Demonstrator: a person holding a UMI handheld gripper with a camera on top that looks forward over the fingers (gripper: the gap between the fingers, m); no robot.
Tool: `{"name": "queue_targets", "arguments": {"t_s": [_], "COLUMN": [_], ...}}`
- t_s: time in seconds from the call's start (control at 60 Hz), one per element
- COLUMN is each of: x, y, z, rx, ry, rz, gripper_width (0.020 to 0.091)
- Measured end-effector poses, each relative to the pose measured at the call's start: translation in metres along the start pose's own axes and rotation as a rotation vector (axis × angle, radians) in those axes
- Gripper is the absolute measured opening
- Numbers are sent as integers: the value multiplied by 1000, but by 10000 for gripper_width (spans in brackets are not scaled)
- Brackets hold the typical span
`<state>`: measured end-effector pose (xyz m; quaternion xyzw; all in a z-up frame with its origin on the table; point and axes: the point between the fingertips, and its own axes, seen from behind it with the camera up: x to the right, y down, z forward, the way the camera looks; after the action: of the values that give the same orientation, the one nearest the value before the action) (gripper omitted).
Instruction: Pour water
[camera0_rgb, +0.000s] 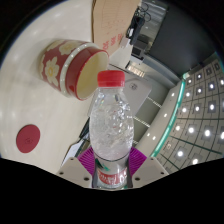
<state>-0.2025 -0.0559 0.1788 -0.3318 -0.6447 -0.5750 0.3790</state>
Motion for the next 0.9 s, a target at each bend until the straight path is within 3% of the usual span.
{"name": "queue_targets", "arguments": {"t_s": [0.233,0.433,0.517,0.683,0.9], "x": [9,35,34,-10,-76], "y": [18,42,44,31,11], "z": [-13,-37,-42,-46,-41], "rx": [-29,-30,3,37,54], "ry": [-33,-108,-174,-329,-410], "rz": [189,880,1200,1720,1944], "gripper_width": [397,397,398,402,400]}}
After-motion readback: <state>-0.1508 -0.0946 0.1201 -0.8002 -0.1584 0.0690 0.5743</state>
